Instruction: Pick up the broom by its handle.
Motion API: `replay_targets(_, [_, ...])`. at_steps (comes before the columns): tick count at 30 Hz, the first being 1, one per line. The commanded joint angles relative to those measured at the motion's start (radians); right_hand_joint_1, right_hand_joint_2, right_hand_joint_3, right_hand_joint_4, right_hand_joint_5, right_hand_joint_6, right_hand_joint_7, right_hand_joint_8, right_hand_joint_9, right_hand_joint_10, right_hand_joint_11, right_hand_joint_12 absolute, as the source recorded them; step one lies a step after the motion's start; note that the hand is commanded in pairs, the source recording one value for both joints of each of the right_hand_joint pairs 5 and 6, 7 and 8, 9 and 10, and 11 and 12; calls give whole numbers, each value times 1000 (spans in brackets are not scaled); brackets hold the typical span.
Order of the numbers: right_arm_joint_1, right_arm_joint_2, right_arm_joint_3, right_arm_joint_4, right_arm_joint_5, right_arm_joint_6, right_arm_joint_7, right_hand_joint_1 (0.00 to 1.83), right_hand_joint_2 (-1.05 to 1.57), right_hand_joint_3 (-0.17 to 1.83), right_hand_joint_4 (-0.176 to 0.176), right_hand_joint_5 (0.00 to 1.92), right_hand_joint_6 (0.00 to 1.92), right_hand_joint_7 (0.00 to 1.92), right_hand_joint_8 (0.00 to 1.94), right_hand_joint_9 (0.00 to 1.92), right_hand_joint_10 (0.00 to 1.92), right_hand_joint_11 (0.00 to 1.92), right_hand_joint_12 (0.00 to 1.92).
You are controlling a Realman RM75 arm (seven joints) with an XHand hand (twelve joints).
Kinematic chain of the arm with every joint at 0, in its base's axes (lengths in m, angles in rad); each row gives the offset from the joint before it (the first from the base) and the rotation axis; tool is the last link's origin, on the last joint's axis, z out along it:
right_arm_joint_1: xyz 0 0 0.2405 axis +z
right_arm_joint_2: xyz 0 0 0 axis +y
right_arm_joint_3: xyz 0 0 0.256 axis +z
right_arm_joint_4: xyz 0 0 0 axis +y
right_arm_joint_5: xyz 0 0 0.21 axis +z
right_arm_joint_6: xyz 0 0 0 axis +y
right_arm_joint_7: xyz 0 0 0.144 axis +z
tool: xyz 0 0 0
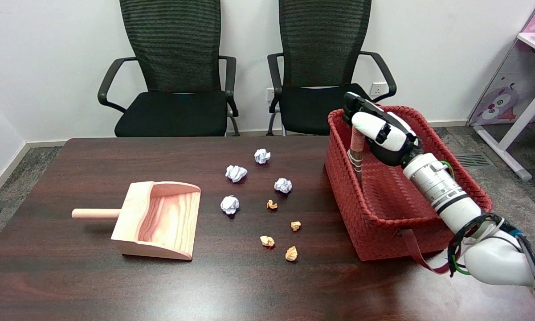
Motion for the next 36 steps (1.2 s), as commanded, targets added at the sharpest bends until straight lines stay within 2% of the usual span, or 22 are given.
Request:
replay_targets(1, [-8, 9, 16, -61, 6, -37, -70, 878, 316, 771, -176, 0, 0, 0, 0, 19, 19, 17, 17])
replay_targets(9, [-6, 9, 13, -63, 3, -41, -75, 919, 184, 723, -176, 0, 0, 0, 0, 26, 26, 70, 70])
replay_targets(11, [-6, 9, 11, -62, 3, -42, -75, 941, 185, 710, -176, 0, 0, 0, 0, 42, 42, 114, 114])
replay_targets(16, [-6, 9, 5, -58, 1, -41, -75, 999, 287, 601, -176, 0, 0, 0, 0, 225, 225, 339, 339])
replay_targets(21, [-4, 9, 5, -55, -6, -44, -75, 1029, 332, 690, -176, 0, 0, 0, 0, 355, 355, 472, 472])
replay_targets(26, [-4, 9, 4, -52, -10, -48, -75, 1053, 341, 916, -176, 30, 30, 30, 30, 409, 409, 512, 512])
replay_targets(36, [-4, 9, 1, -50, -10, -50, -99, 1060, 334, 972, -176, 147, 147, 147, 147, 490, 490, 623, 623])
